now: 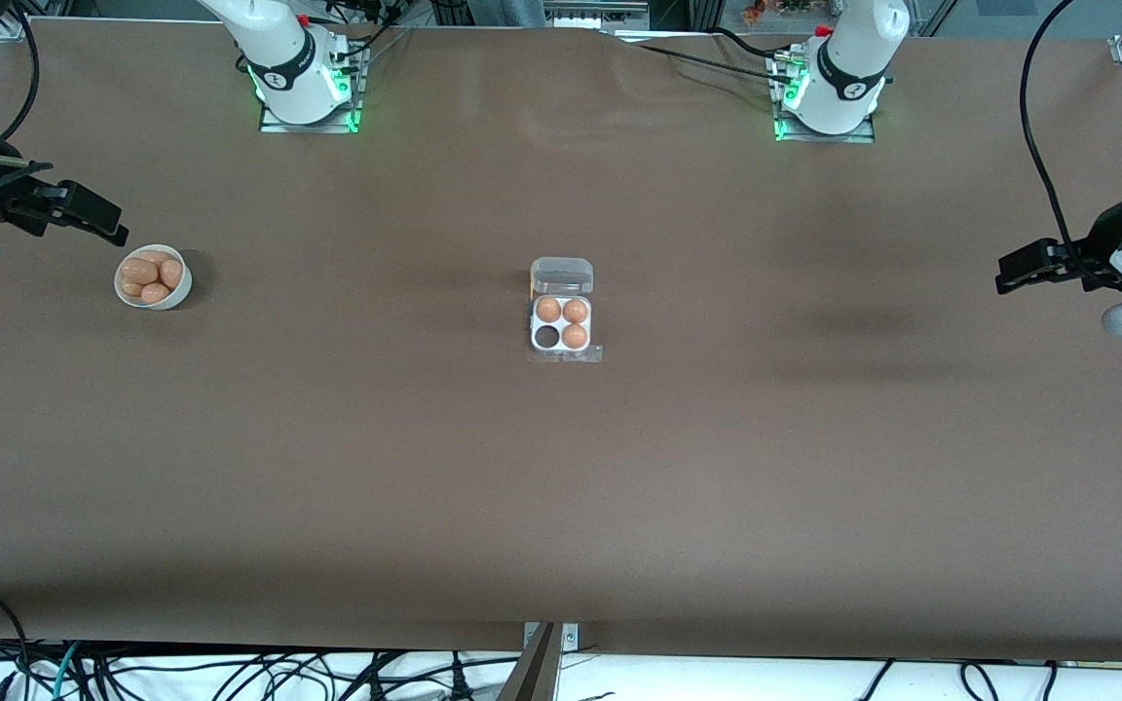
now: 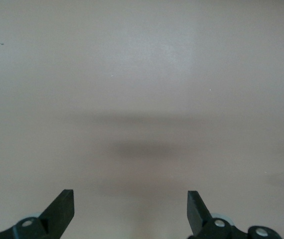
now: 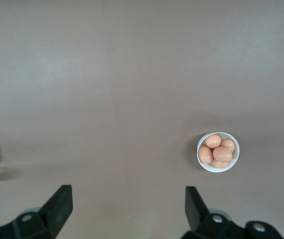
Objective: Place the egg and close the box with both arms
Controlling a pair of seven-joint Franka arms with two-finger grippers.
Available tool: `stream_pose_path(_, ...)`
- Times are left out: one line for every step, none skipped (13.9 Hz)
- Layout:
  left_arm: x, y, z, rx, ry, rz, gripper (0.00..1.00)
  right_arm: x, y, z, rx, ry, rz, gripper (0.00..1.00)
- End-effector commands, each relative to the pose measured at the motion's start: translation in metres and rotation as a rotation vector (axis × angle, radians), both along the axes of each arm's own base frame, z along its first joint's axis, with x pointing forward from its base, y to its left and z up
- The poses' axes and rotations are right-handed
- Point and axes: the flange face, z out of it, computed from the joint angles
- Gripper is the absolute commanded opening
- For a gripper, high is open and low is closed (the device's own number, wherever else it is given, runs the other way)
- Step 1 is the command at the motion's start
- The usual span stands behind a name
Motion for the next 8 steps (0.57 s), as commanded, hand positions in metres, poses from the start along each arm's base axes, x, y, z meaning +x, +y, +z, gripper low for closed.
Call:
stream_pose_path(0.0004,-0.0002,0.0042,0.007,-0.003,-0.022,1.0,-0.002,-0.0008,0.004,0.007,-0.005,0.004,1.0)
stream_pose_path(0.0004,-0.0002,0.0042,0.007,-0.003,-0.022,1.0,-0.0015,-0.0016,0.0039,0.007,-0.005,0.003,1.0)
stream_pose_path(0.0004,-0.0011,0.0042,0.007,-0.003,-0.023,1.0,-0.0015,-0.0018,0.0039,0.006,-0.005,0.001,1.0)
stream_pose_path(0.0004,-0.002,0.0035,0.007,-0.001,-0.025,1.0,-0.0015,-0.0023,0.0039,0.001,-0.005,0.004,1.0)
stream_pose_path(0.0007,-0.0021,0.0019,0.007,0.002,-0.025,1.0,-0.0015,-0.0023,0.0039,0.001,-0.005,0.008,1.0)
stream_pose_path(0.0007,-0.0021,0.0019,0.007,0.002,-0.025,1.0,-0.0015,-0.0023,0.0039,0.001,-0.005,0.008,1.0)
stream_pose_path(0.0007,-0.0012,0.0019,0.007,0.002,-0.023,1.0,-0.0015,-0.0023,0.0039,0.001,-0.005,0.009,1.0)
stream_pose_path(0.0018,-0.0012,-0.0008,0.007,0.007,-0.023,1.0,-0.0019,-0.0023,0.0047,0.001,-0.006,0.011,1.0)
